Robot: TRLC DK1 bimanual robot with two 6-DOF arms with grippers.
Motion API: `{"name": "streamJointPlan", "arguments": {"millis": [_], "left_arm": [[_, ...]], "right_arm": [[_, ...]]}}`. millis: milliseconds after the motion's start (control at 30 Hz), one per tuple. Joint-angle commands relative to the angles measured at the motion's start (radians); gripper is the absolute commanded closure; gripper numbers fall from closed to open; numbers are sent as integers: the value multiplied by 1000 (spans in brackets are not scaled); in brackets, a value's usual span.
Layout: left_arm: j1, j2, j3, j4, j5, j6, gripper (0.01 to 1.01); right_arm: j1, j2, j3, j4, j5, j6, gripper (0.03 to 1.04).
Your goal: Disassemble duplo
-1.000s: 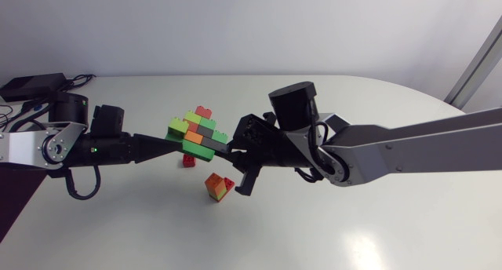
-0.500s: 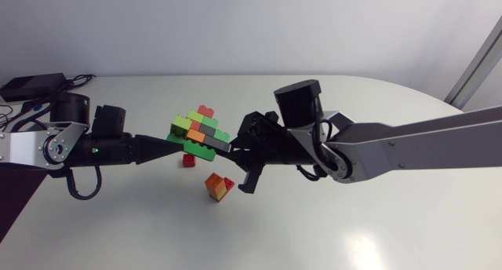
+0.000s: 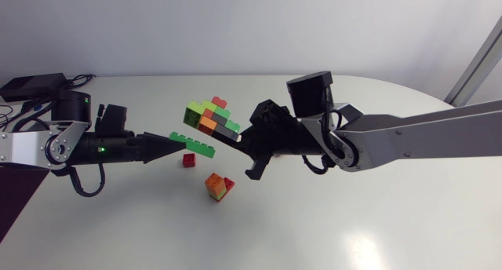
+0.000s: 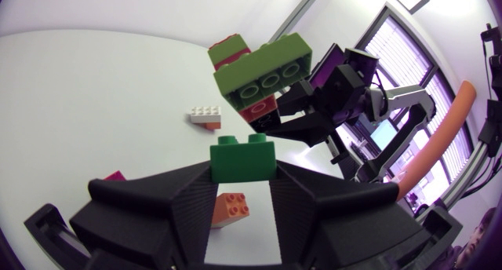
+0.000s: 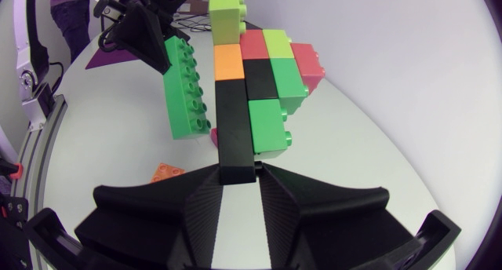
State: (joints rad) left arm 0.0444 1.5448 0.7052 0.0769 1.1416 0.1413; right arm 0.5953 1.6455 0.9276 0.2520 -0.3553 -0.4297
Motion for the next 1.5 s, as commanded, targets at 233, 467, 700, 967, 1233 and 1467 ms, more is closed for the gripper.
{"name": "streamJointPlan", "arguments": {"millis": [233,467,700,967,1233,1467], "left_arm": [[-54,-34,-87,254,-622,-19,793],[-124,3,-101,310,-1004,64,633],[-153,89,-67,302,-1155,118,536],[-189,109,-49,254,-1223,129,172],[-170,-111,-131,273,-1079,95,110],[-299,-295,-289,411,-1037,165,110]], "right_arm": [[-28,51,53,-28,42,25,808],[-26,62,60,-40,44,23,808],[-25,63,62,-43,42,23,808],[-23,65,59,-45,42,17,808],[14,73,47,-25,185,-47,808],[86,99,45,10,311,-64,805]]}}
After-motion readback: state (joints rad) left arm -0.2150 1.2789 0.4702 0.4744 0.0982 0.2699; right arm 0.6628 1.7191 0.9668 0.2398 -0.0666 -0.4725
